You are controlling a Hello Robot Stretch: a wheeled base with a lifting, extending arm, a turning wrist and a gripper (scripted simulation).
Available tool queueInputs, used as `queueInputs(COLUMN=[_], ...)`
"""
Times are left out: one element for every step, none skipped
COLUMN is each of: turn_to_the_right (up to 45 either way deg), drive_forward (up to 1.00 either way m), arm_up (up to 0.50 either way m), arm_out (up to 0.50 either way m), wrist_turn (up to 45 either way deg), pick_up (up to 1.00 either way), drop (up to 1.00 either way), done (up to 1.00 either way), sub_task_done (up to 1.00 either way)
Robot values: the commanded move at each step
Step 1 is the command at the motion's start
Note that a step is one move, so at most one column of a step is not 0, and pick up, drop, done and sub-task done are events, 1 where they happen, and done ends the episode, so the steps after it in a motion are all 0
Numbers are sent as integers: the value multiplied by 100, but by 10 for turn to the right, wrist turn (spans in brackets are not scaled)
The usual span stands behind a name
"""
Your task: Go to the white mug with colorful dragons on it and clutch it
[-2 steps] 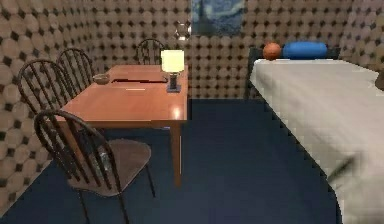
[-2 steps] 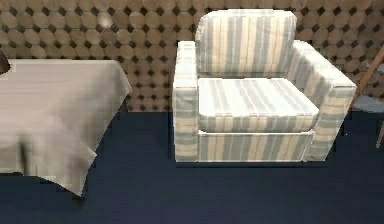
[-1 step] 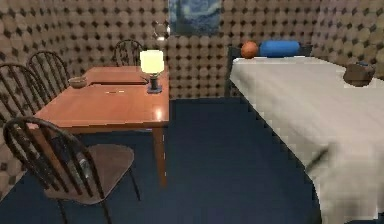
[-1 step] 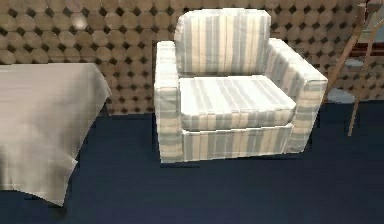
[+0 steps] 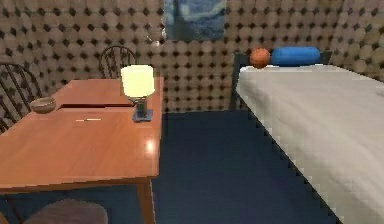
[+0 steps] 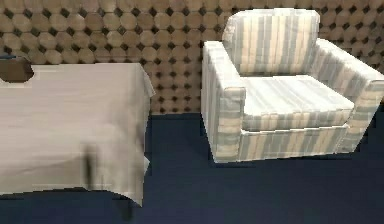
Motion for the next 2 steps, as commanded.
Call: queueInputs(turn_to_the_right=[-450, -450], drive_forward=[0, 0], arm_up=[0, 0], arm_out=[0, 0], wrist_turn=[0, 0], pick_up=[0, 0], drop=[0, 0], done=[0, 0], sub_task_done=[0, 0])
